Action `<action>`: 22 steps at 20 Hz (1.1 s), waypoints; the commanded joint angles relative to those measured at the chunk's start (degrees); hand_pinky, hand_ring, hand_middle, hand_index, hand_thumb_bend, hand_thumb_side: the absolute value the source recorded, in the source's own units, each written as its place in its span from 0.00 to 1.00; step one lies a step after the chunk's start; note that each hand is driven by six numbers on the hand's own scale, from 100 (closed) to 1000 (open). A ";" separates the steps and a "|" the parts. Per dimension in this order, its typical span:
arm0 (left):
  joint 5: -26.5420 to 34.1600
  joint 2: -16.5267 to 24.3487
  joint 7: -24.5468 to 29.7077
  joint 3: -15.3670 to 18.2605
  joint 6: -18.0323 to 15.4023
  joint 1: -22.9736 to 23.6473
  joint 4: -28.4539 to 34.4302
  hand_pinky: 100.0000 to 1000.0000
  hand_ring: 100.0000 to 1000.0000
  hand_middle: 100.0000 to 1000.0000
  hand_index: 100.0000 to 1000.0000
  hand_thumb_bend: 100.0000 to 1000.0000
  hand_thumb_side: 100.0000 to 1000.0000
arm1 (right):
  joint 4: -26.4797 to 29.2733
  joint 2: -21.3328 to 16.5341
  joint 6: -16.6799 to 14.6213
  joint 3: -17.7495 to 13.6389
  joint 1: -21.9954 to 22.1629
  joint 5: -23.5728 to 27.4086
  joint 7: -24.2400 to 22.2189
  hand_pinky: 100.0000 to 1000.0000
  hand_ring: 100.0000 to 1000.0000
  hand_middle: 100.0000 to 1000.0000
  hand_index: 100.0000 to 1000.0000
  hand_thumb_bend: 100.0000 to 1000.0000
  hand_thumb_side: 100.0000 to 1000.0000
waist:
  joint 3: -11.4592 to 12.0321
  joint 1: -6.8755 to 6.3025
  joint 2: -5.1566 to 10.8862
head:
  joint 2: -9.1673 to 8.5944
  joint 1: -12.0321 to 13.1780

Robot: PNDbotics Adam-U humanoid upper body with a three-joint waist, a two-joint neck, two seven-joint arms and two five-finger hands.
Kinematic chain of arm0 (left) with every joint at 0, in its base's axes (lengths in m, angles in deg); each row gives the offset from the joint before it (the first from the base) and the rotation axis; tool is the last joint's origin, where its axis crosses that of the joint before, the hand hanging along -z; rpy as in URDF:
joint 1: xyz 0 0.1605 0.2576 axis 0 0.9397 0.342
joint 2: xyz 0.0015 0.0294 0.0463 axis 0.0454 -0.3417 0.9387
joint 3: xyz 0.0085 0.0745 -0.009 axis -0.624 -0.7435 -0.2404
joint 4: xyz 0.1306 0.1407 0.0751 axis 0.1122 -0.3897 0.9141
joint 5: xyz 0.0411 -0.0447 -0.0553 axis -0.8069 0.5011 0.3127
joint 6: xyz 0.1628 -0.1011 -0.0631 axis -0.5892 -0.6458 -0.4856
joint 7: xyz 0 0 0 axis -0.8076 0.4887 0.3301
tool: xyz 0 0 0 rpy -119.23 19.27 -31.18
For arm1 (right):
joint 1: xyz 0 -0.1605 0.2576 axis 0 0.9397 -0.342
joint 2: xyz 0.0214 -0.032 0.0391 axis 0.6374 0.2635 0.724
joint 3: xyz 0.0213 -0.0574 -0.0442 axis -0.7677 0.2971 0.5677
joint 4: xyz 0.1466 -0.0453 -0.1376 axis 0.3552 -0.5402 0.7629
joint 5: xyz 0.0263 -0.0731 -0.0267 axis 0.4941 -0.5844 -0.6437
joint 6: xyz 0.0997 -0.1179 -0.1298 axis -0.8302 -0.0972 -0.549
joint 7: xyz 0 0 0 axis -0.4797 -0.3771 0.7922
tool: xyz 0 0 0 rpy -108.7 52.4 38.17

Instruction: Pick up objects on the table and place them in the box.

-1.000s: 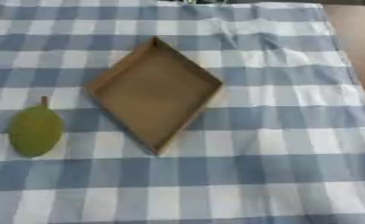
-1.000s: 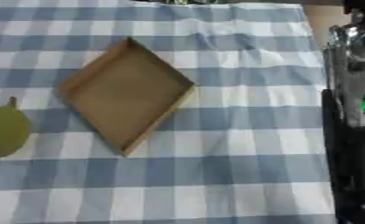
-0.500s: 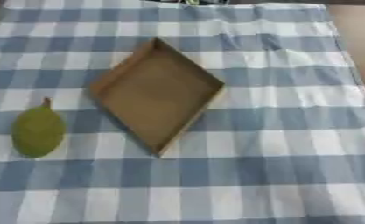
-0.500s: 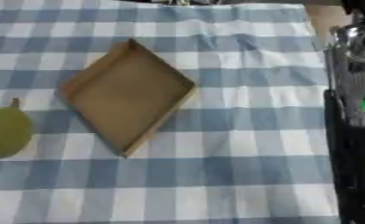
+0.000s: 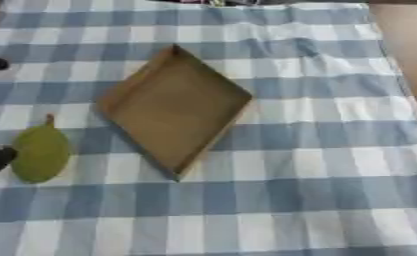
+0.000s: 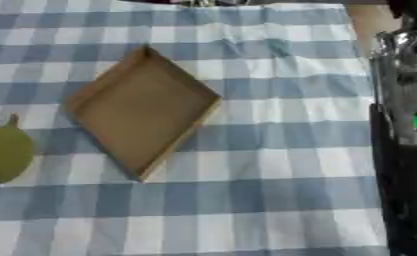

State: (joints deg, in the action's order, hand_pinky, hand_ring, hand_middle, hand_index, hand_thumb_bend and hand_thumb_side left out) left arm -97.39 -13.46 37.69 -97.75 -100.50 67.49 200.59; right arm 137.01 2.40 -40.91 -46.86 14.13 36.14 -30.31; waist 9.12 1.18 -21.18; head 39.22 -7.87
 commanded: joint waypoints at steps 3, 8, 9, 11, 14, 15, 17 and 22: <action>2.69 3.01 4.90 -3.96 2.29 -3.69 0.81 0.92 0.81 0.84 0.97 0.41 0.71 | 0.89 -1.49 0.20 0.14 -0.55 0.12 -0.17 0.83 0.78 0.70 0.78 0.00 0.53 | -0.25 -0.33 1.19 | 0.26 1.37; 3.49 3.24 8.99 -6.54 6.66 -5.38 0.81 0.93 0.82 0.84 0.96 0.48 0.67 | 0.89 -1.47 0.28 0.29 -0.44 0.21 -0.35 0.83 0.78 0.70 0.78 0.00 0.53 | -0.33 -0.46 1.24 | 0.85 2.34; 3.31 3.24 9.47 -6.78 8.07 -5.47 0.81 0.93 0.83 0.83 0.96 0.48 0.67 | 0.89 -1.46 0.30 0.34 -0.41 0.23 -0.41 0.83 0.78 0.70 0.78 0.00 0.53 | -0.33 -0.48 1.28 | 0.85 2.42; 2.93 3.23 9.91 -7.22 10.96 -5.57 0.81 0.93 0.83 0.81 0.95 0.51 0.66 | 0.89 -1.44 0.33 0.37 -0.38 0.27 -0.47 0.83 0.78 0.70 0.78 0.00 0.53 | -0.34 -0.52 1.34 | 0.79 2.51; 1.61 3.32 10.20 -7.86 14.09 -5.70 0.81 0.93 0.84 0.80 0.94 0.54 0.65 | 0.89 -1.44 0.34 0.38 -0.36 0.31 -0.49 0.83 0.78 0.69 0.78 0.00 0.53 | -0.35 -0.57 1.42 | 0.73 2.57; 1.26 3.35 10.33 -8.04 14.66 -5.65 0.81 0.93 0.84 0.79 0.94 0.60 0.66 | 0.89 -1.44 0.34 0.39 -0.36 0.31 -0.49 0.83 0.78 0.69 0.78 0.00 0.53 | -0.35 -0.59 1.43 | 0.71 2.59; -0.06 3.44 11.84 -8.75 17.17 -5.20 0.81 0.93 0.85 0.79 0.94 0.62 0.66 | 0.89 -1.40 0.35 0.44 -0.37 0.34 -0.53 0.83 0.78 0.69 0.78 0.00 0.53 | -0.44 -0.67 1.46 | 0.64 2.73; -3.22 3.00 15.15 -9.58 20.57 -5.11 0.81 0.94 0.86 0.80 0.93 0.65 0.65 | 0.89 -1.18 0.34 0.50 -0.50 0.46 -0.61 0.83 0.78 0.69 0.78 0.00 0.53 | -0.67 -0.70 1.39 | 0.54 2.84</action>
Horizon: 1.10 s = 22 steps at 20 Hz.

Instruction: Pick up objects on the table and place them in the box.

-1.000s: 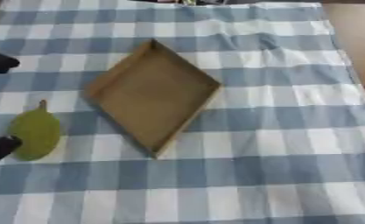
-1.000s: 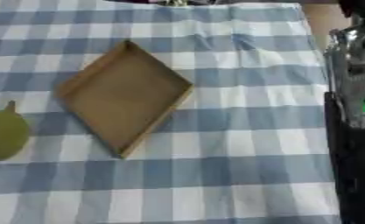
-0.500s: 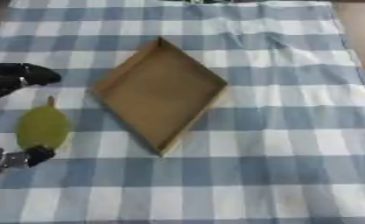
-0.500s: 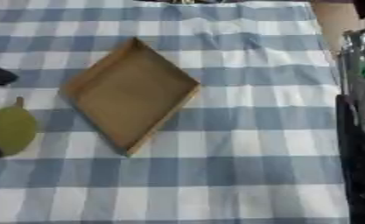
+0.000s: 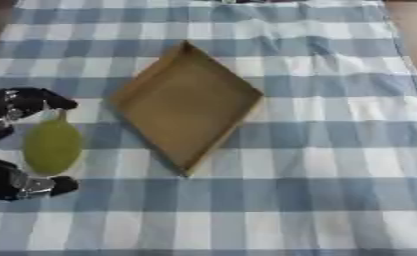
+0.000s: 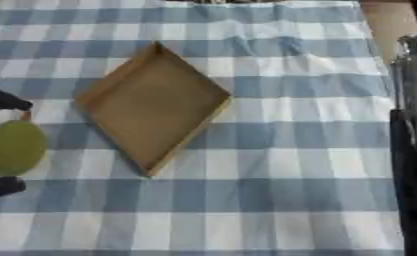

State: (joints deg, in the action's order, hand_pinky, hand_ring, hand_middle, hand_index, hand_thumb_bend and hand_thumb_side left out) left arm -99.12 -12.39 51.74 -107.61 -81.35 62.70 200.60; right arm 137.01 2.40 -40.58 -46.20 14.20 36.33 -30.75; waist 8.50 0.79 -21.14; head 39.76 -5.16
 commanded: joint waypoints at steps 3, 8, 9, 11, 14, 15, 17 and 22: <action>-3.55 1.74 1.95 0.40 2.61 -0.11 0.80 0.95 0.87 0.80 0.93 0.66 0.64 | 0.89 -1.11 0.01 -0.13 -0.63 0.31 -0.20 0.83 0.78 0.69 0.78 0.00 0.53 | -0.13 -0.33 1.31 | -0.07 0.16; -6.03 1.49 3.48 0.64 4.89 0.61 0.80 0.95 0.87 0.81 0.93 0.67 0.61 | 0.89 -1.03 0.00 -0.16 -0.74 0.36 -0.17 0.83 0.78 0.69 0.78 0.00 0.53 | -0.27 -0.32 1.28 | -0.23 0.26; -6.43 1.39 3.68 0.81 5.44 0.76 0.80 0.95 0.87 0.81 0.93 0.66 0.60 | 0.89 -1.03 0.01 -0.16 -0.76 0.36 -0.17 0.83 0.78 0.69 0.78 0.00 0.53 | -0.29 -0.31 1.26 | -0.27 0.26; -7.15 1.21 3.81 1.19 6.45 1.01 0.80 0.95 0.87 0.81 0.93 0.64 0.58 | 0.89 -1.01 0.03 -0.16 -0.78 0.38 -0.18 0.83 0.78 0.69 0.78 0.00 0.53 | -0.33 -0.28 1.22 | -0.32 0.21; -7.99 0.94 3.68 1.84 7.69 1.37 0.80 0.94 0.87 0.81 0.93 0.61 0.56 | 0.89 -1.01 0.08 -0.17 -0.79 0.43 -0.15 0.83 0.78 0.69 0.78 0.00 0.53 | -0.37 -0.26 1.14 | -0.31 0.15; -8.10 0.84 3.57 2.09 7.99 1.46 0.80 0.94 0.87 0.81 0.93 0.60 0.56 | 0.89 -1.01 0.08 -0.16 -0.79 0.44 -0.15 0.83 0.78 0.69 0.77 0.00 0.53 | -0.37 -0.26 1.13 | -0.30 0.11; -8.27 0.69 3.35 2.62 8.63 1.70 0.80 0.94 0.87 0.81 0.93 0.59 0.55 | 0.89 -1.02 0.12 -0.14 -0.79 0.48 -0.15 0.83 0.77 0.68 0.77 0.00 0.53 | -0.38 -0.26 1.12 | -0.31 0.02; -9.50 0.50 3.29 3.71 10.32 2.38 0.80 0.94 0.88 0.81 0.93 0.58 0.52 | 0.89 -1.04 0.12 -0.15 -0.82 0.52 -0.14 0.83 0.77 0.68 0.77 0.00 0.53 | -0.44 -0.27 1.11 | -0.40 -0.23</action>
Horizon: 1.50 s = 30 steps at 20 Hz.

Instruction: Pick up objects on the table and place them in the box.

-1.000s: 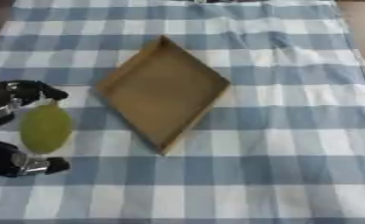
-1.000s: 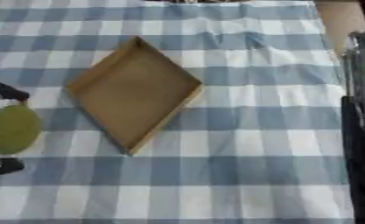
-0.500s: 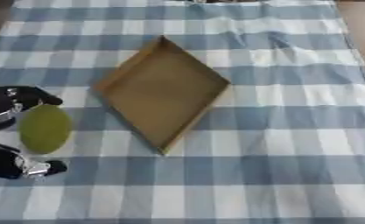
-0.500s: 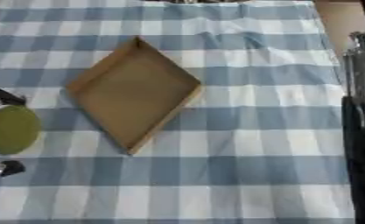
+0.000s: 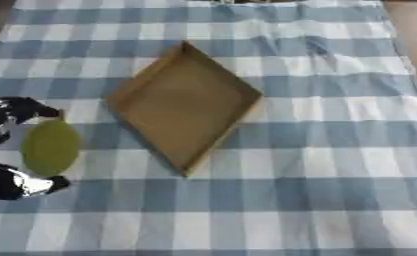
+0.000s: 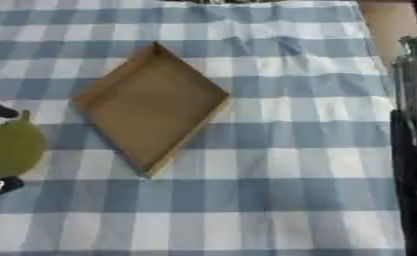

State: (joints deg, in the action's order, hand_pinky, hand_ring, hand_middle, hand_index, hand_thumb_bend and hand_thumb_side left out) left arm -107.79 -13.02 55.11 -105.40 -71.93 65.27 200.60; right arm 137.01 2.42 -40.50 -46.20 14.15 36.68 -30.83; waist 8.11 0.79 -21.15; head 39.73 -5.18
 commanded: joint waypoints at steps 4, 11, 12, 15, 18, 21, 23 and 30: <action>-1.57 0.74 0.48 1.91 2.41 -0.08 0.80 0.94 0.88 0.81 0.92 0.57 0.50 | 0.89 -1.01 0.04 -0.15 -0.81 0.20 -0.11 0.83 0.77 0.68 0.77 0.00 0.53 | -0.17 -0.23 1.06 | -0.43 -0.35; -2.30 -0.11 4.37 1.18 4.78 -0.94 0.80 0.94 0.88 0.80 0.92 0.58 0.51 | 0.89 -0.81 -0.06 -0.06 -0.95 0.40 -0.28 0.83 0.78 0.68 0.77 0.00 0.53 | -0.45 -0.19 1.00 | -0.47 -0.26; -2.62 -0.17 5.00 1.04 5.12 -1.09 0.80 0.94 0.88 0.80 0.92 0.59 0.50 | 0.89 -0.79 -0.09 -0.05 -0.96 0.43 -0.31 0.83 0.78 0.68 0.77 0.00 0.53 | -0.49 -0.19 1.00 | -0.48 -0.25; -3.45 -0.44 6.75 0.55 6.04 -1.47 0.80 0.93 0.87 0.79 0.92 0.58 0.50 | 0.89 -0.75 -0.12 -0.02 -0.96 0.53 -0.40 0.83 0.78 0.68 0.77 0.00 0.53 | -0.57 -0.17 0.98 | -0.50 -0.15; -4.10 -0.72 7.94 0.14 7.04 -1.87 0.75 0.92 0.86 0.77 0.91 0.56 0.47 | 0.89 -0.69 -0.13 0.01 -0.99 0.59 -0.46 0.83 0.78 0.68 0.77 0.00 0.53 | -0.64 -0.13 0.96 | -0.60 -0.09; -5.30 -1.10 8.71 -0.32 7.82 -2.22 0.11 0.91 0.84 0.74 0.90 0.50 0.44 | 0.89 -0.64 -0.16 0.07 -1.00 0.67 -0.56 0.83 0.78 0.68 0.77 0.00 0.53 | -0.71 -0.12 0.95 | -0.68 -0.02; -5.53 -1.34 8.83 -0.58 8.00 -2.40 -0.25 0.89 0.82 0.72 0.89 0.42 0.38 | 0.89 -0.62 -0.16 0.09 -1.00 0.72 -0.61 0.83 0.78 0.68 0.77 0.00 0.53 | -0.76 -0.12 0.95 | -0.69 -0.03; -6.10 -1.82 9.09 -0.99 8.39 -2.72 -0.96 0.85 0.77 0.70 0.87 0.11 0.01 | 0.89 -0.56 -0.22 0.14 -1.02 0.86 -0.72 0.83 0.78 0.68 0.78 0.00 0.53 | -0.85 -0.14 1.00 | -0.85 0.04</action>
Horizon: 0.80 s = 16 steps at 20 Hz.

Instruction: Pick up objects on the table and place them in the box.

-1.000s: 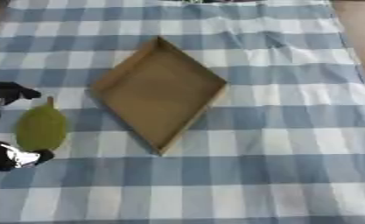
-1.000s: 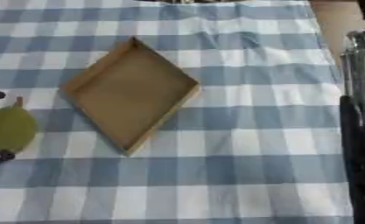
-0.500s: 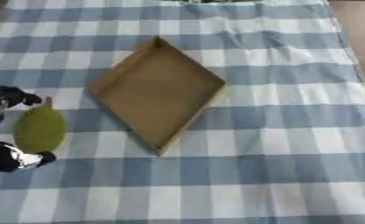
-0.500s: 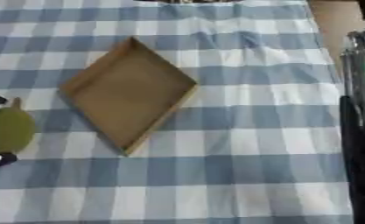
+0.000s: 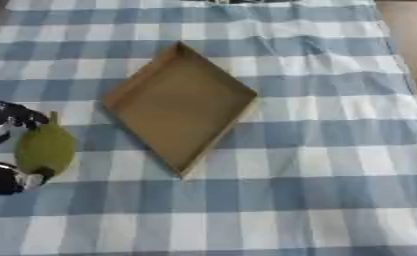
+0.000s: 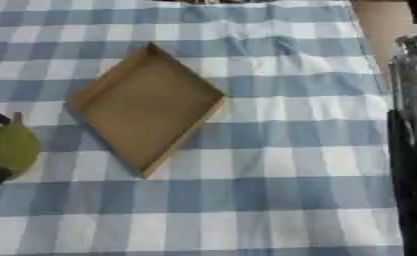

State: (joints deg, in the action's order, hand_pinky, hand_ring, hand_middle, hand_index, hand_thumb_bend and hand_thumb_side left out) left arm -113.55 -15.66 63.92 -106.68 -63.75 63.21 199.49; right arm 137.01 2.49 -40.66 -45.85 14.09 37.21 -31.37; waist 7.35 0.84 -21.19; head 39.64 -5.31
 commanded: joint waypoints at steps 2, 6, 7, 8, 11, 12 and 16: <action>-0.07 0.72 0.21 0.25 0.56 -0.76 0.23 0.82 0.75 0.69 0.85 0.04 0.00 | 0.89 -0.62 -0.05 -0.17 -0.95 0.37 -0.21 0.83 0.78 0.69 0.78 0.00 0.53 | -0.09 -0.20 1.05 | -0.72 0.21; 0.03 0.69 -0.04 0.13 0.71 -0.90 0.81 0.71 0.68 0.65 0.82 0.00 0.00 | 0.89 -0.61 -0.07 -0.15 -0.94 0.42 -0.25 0.83 0.78 0.68 0.78 0.00 0.53 | -0.13 -0.23 1.06 | -0.62 0.25; -0.25 0.71 -0.12 0.11 0.52 -0.94 0.94 0.69 0.66 0.63 0.80 0.00 0.00 | 0.89 -0.61 -0.07 -0.13 -0.92 0.44 -0.25 0.83 0.78 0.68 0.78 0.00 0.53 | -0.13 -0.24 1.07 | -0.58 0.26; -0.82 0.75 -0.20 0.08 0.20 -1.00 0.99 0.67 0.64 0.62 0.79 0.01 0.00 | 0.89 -0.62 -0.07 -0.10 -0.90 0.46 -0.28 0.83 0.78 0.68 0.78 0.00 0.53 | -0.14 -0.24 1.09 | -0.57 0.27; -3.39 0.65 0.01 -0.24 -1.27 -1.19 0.51 0.63 0.61 0.61 0.78 0.10 0.00 | 0.89 -0.60 -0.06 -0.02 -0.89 0.54 -0.39 0.83 0.78 0.68 0.78 0.00 0.53 | -0.17 -0.24 1.11 | -0.61 0.29; -4.23 0.54 0.32 -0.40 -1.68 -1.28 0.14 0.64 0.62 0.62 0.79 0.11 0.00 | 0.89 -0.59 -0.07 0.02 -0.89 0.57 -0.44 0.83 0.78 0.68 0.78 0.00 0.53 | -0.18 -0.23 1.11 | -0.62 0.30; -6.14 0.16 1.46 -0.61 -2.70 -1.57 -0.70 0.64 0.62 0.62 0.80 0.12 0.00 | 0.89 -0.60 -0.08 0.03 -0.85 0.64 -0.51 0.83 0.78 0.68 0.78 0.00 0.53 | -0.16 -0.22 1.12 | -0.58 0.28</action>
State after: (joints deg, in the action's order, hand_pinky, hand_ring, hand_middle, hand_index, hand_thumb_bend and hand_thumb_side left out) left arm -118.93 -16.58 65.07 -107.59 -66.02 62.18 198.75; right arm 137.01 2.50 -40.62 -45.82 14.09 37.58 -31.72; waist 7.14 0.83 -21.19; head 39.64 -5.10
